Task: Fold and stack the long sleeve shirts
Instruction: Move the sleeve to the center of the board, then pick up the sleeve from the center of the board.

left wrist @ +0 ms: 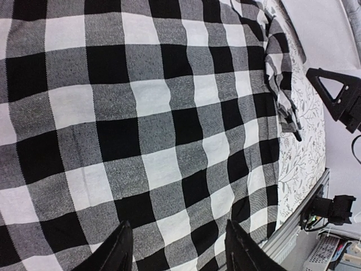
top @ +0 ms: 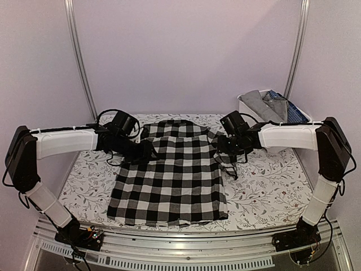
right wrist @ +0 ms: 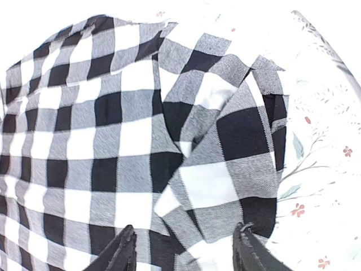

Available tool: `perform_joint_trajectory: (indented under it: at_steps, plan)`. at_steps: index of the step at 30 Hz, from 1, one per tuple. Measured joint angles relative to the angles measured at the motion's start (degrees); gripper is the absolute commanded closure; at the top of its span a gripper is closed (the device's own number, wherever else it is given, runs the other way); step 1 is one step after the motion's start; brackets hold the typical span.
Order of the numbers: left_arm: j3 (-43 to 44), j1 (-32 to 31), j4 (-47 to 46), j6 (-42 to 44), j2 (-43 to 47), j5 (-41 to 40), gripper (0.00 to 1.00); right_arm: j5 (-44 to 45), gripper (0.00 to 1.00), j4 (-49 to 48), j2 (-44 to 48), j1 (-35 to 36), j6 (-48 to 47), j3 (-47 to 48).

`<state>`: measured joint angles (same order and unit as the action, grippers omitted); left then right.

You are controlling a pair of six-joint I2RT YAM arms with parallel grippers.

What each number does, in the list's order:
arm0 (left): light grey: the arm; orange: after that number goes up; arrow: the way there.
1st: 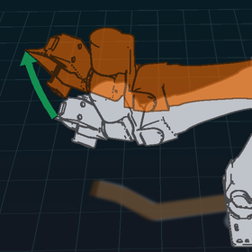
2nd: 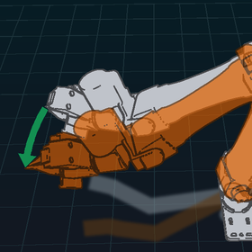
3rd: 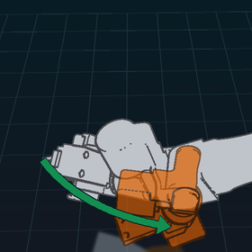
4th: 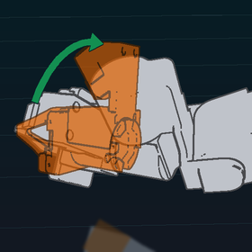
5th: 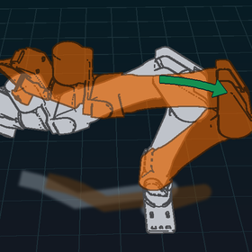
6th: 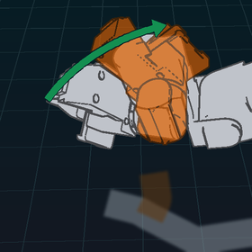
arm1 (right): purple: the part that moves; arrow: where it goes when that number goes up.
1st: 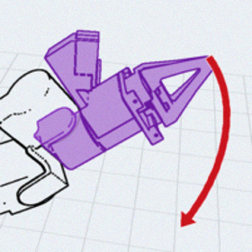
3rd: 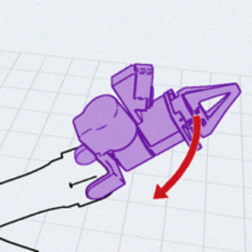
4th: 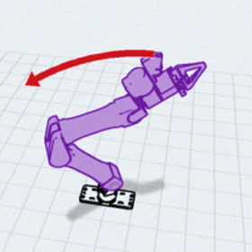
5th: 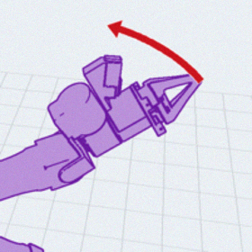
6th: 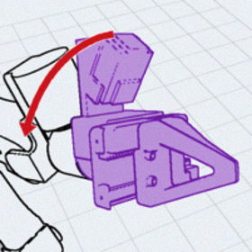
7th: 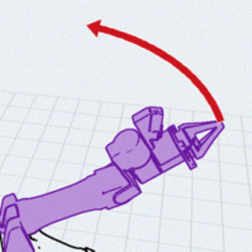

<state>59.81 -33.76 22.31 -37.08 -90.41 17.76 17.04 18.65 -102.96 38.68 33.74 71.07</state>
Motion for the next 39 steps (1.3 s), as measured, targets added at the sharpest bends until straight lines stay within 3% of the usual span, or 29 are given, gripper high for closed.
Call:
perform_joint_trajectory:
  at_steps: [16,23,29,39]
  plan:
    - [0.3,0.0,-0.6,-1.0,-0.1,0.3,0.45,-5.4,0.23,-2.3,8.1,-0.1,-3.5,-17.3]
    - [1.6,-0.2,-0.8,-1.6,-1.2,0.7,0.45,-5.1,0.33,-3.4,14.7,-0.1,1.1,-24.1]
    - [1.7,-0.7,-0.9,-2.0,-1.8,0.9,0.45,-4.0,0.38,-6.3,19.0,-0.9,4.3,-24.6]
    - [3.4,-1.8,-0.8,-1.9,-2.4,0.8,0.44,-3.7,0.49,-7.3,10.1,-2.5,6.6,-24.9]
